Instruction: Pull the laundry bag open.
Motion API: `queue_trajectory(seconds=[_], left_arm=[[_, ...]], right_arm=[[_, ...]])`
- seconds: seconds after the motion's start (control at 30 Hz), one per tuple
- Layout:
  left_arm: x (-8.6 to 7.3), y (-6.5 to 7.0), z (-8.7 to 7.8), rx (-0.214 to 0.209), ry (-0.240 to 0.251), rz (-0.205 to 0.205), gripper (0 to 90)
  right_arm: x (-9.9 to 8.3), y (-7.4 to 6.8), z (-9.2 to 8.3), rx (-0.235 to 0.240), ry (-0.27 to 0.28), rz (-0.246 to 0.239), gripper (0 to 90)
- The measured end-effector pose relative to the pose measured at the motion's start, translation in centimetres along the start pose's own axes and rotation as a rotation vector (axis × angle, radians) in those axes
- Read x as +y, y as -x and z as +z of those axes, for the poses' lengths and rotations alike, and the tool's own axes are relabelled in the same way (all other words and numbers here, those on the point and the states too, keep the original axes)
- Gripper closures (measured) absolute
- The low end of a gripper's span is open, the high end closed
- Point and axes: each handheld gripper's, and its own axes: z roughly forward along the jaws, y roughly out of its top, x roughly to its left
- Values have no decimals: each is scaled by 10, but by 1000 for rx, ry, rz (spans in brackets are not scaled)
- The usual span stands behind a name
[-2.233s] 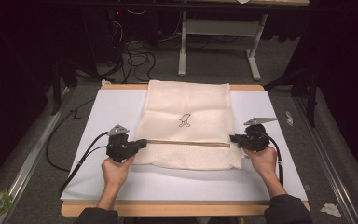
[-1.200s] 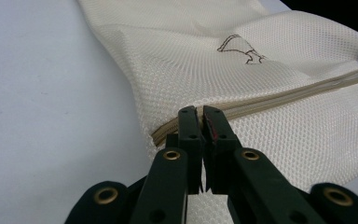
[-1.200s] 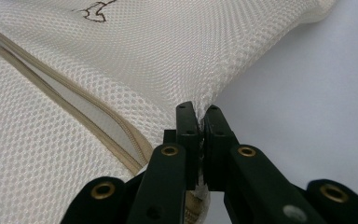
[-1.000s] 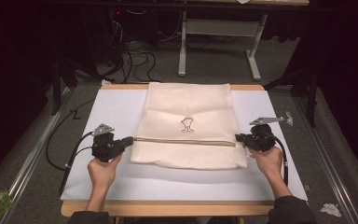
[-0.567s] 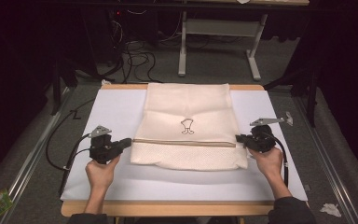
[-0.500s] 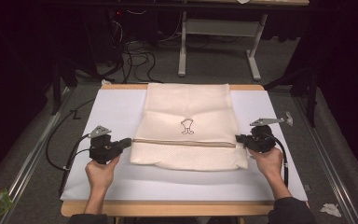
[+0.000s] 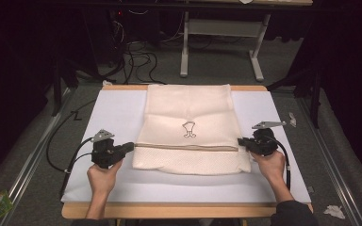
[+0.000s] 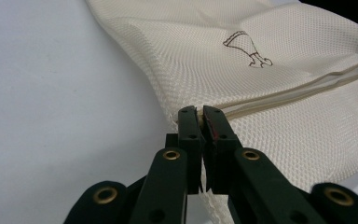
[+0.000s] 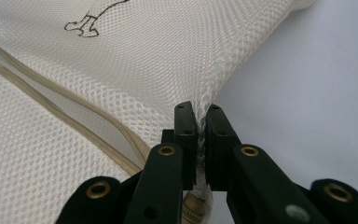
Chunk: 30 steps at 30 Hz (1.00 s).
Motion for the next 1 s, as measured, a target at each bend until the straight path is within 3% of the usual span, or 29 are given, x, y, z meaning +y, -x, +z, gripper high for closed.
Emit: queue_trajectory(seconds=[0.3,0.8,0.9,1.0], left_arm=[[-5,4,7,-3,-52,36,864],[-9,5,9,3,-55,50,860],[-10,5,13,-8,-67,47,858],[-9,4,13,-8,-45,44,842]], right_arm=[[-5,-3,8,9,-32,16,856],[-13,-5,12,9,-57,17,805],[-15,-7,11,1,-49,22,749],[-16,-9,12,-16,-66,9,696]])
